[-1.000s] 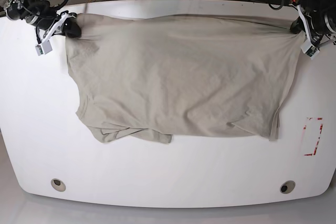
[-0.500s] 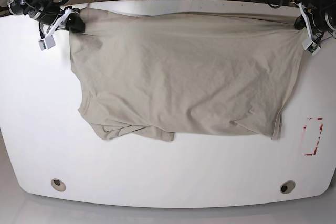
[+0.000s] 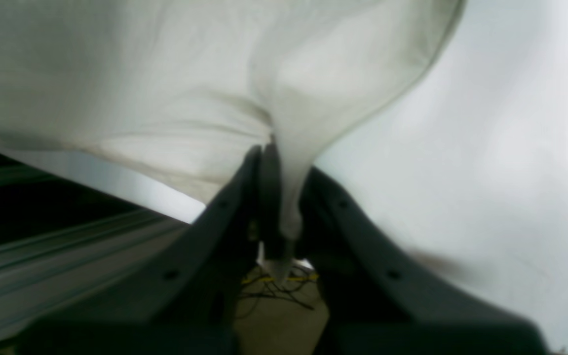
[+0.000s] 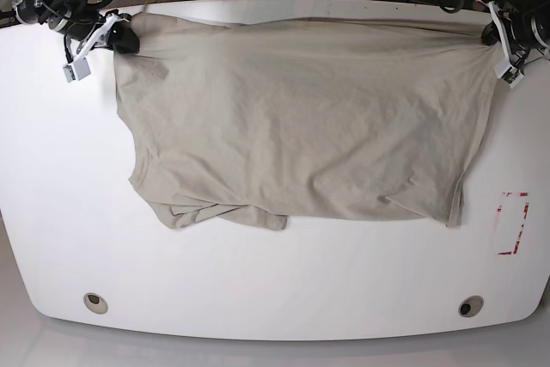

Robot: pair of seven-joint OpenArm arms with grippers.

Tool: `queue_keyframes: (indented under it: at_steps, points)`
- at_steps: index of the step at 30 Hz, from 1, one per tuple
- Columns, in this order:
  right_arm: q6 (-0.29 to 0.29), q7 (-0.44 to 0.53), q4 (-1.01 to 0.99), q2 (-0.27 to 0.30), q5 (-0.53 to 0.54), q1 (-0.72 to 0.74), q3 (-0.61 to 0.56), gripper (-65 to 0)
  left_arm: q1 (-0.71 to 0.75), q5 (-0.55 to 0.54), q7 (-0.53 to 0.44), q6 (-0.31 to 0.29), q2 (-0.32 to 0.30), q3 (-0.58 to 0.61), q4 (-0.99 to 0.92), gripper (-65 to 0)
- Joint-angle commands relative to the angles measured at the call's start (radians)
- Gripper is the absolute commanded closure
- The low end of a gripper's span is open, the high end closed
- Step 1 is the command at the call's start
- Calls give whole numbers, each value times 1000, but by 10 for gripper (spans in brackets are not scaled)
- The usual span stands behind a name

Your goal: Fold the T-shirt properly

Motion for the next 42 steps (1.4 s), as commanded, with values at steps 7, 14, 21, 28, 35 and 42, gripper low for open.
queue_keyframes:
  at_steps: [7,14,21,28,35,42]
  points:
    - [1,81,15,-27,-51,17,4,0,-94,22,-21,-1,-12,70,12,0]
    - [1,118,12,-39,-228,210,5,0,-320,141,-34,-1,117,96,19,0]
    - [1,118,18,-30,-395,448,2,0,-562,296,-34,-1,216,118,21,0]
    - [1,117,12,12,-484,640,-25,0,-783,438,-34,-1,252,124,21,0]
    - [1,110,13,110,-484,805,-160,0,-986,467,-32,-1,249,124,18,0]
    - [1,110,12,219,-486,1052,-350,0,-1220,468,-29,-1,212,178,15,0]
